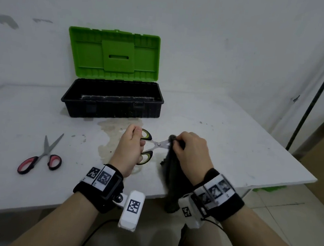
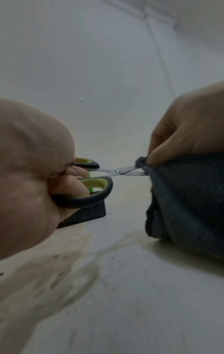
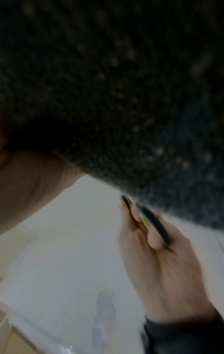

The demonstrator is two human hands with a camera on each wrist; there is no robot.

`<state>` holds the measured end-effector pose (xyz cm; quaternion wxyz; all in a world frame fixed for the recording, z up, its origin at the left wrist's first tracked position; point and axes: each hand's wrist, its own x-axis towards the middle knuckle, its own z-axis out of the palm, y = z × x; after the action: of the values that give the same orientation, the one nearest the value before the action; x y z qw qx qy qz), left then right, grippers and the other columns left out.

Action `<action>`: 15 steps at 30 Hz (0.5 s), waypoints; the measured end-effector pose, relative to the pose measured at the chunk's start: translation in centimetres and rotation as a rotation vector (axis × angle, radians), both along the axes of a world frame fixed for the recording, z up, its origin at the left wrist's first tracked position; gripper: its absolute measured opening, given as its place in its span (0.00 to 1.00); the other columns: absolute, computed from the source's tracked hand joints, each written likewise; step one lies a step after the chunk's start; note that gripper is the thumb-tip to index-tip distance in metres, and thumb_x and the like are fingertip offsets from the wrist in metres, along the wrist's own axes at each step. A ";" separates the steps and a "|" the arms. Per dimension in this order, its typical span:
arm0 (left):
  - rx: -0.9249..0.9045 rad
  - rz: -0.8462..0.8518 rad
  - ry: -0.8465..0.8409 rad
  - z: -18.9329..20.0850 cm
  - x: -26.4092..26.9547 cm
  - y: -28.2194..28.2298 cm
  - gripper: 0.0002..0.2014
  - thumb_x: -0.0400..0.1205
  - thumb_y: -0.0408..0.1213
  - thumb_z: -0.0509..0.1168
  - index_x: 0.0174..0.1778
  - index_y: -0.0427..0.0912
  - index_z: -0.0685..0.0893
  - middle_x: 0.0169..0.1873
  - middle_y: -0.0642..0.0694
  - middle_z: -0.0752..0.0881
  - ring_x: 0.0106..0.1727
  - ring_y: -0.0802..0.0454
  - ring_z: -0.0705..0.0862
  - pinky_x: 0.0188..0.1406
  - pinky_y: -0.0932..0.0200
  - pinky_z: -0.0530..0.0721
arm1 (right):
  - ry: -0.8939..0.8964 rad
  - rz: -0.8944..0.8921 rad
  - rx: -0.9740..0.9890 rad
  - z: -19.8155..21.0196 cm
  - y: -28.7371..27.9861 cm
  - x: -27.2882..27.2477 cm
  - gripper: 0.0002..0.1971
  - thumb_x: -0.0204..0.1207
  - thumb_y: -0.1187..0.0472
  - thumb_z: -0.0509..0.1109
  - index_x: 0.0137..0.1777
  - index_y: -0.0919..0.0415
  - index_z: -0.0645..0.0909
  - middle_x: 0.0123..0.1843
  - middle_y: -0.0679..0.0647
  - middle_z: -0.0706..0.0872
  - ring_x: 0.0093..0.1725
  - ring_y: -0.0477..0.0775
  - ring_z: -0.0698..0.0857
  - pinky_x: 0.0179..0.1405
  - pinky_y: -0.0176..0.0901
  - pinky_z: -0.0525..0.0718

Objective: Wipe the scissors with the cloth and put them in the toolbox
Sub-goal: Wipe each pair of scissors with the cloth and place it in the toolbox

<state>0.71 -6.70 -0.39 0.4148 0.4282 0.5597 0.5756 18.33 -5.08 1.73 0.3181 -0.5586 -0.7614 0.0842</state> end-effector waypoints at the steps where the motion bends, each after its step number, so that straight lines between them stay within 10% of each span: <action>1: 0.000 0.017 -0.008 0.0 -0.3 -0.1 0.15 0.92 0.47 0.51 0.42 0.48 0.74 0.34 0.48 0.71 0.28 0.57 0.66 0.19 0.63 0.63 | 0.022 -0.044 -0.003 0.1 0.7 0.8 0.08 0.80 0.56 0.66 0.44 0.58 0.83 0.43 0.53 0.85 0.44 0.56 0.82 0.42 0.46 0.75; 6: 0.078 0.016 0.075 0.6 -1.8 -0.5 0.15 0.92 0.49 0.53 0.40 0.51 0.74 0.34 0.50 0.72 0.33 0.55 0.71 0.26 0.61 0.71 | 0.146 -0.088 0.051 0.9 1.4 2.7 0.06 0.78 0.55 0.70 0.40 0.54 0.84 0.37 0.44 0.86 0.40 0.47 0.83 0.34 0.29 0.68; 11: 0.184 -0.114 0.298 1.1 -2.7 -0.9 0.12 0.91 0.46 0.55 0.45 0.51 0.79 0.38 0.59 0.81 0.43 0.61 0.81 0.49 0.55 0.80 | 0.175 -0.078 0.068 0.8 0.9 3.4 0.05 0.77 0.56 0.71 0.41 0.53 0.85 0.39 0.44 0.87 0.41 0.46 0.83 0.39 0.34 0.70; 15: 0.271 -0.237 0.484 0.7 -3.3 -1.2 0.12 0.88 0.47 0.58 0.47 0.46 0.82 0.36 0.40 0.81 0.39 0.41 0.78 0.40 0.48 0.78 | 0.174 -0.067 0.063 0.3 0.9 3.6 0.05 0.77 0.56 0.71 0.41 0.53 0.85 0.39 0.44 0.88 0.42 0.46 0.84 0.40 0.35 0.72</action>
<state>-2.54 -7.86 0.29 0.2725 0.6668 0.5065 0.4739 21.88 -4.22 2.00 0.4031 -0.5639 -0.7141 0.0980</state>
